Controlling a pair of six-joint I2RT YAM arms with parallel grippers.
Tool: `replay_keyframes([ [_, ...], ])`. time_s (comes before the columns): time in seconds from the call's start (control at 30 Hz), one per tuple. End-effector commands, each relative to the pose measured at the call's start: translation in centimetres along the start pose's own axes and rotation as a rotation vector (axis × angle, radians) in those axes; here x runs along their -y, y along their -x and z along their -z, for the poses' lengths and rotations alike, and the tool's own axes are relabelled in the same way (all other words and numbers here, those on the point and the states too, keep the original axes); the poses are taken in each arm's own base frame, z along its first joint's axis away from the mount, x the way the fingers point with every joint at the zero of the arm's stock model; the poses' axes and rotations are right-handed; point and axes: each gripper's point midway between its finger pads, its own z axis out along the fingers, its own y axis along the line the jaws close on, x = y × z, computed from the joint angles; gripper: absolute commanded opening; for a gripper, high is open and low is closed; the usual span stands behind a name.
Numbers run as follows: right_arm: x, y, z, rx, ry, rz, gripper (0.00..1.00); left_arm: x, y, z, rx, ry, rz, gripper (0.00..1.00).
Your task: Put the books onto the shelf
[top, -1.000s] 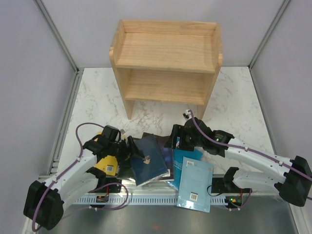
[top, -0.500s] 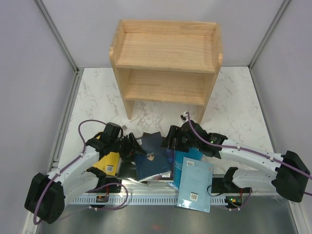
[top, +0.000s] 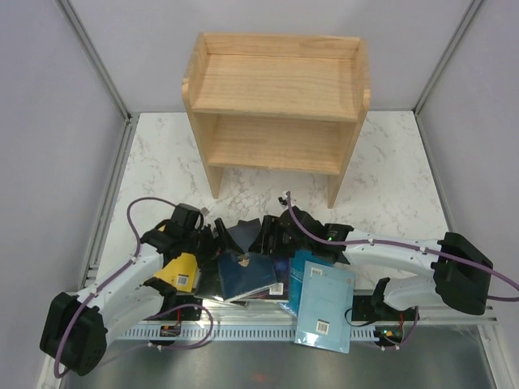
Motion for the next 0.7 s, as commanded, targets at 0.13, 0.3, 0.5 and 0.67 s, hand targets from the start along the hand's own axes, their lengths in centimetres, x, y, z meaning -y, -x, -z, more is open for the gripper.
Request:
replay_keyframes([
  [0.13, -0.6, -3.6, -1.1, -0.118, 0.002, 0.023, 0.73, 3.9, 0.2, 1.7, 0.038, -0.18, -0.086, 0.91],
  [0.3, 0.3, -4.5, -1.4, -0.138, -0.013, 0.009, 0.69, 5.2, -0.1, 3.1, 0.066, -0.298, -0.062, 0.91],
  [0.5, 1.6, -5.6, -1.5, -0.157, -0.007, -0.035, 0.43, 6.3, -0.1, 4.2, 0.086, -0.394, -0.029, 0.9],
  [0.67, 1.9, -6.0, -1.3, -0.166, -0.005, -0.051, 0.3, 8.5, -0.1, 6.3, 0.128, -0.474, -0.077, 0.9],
])
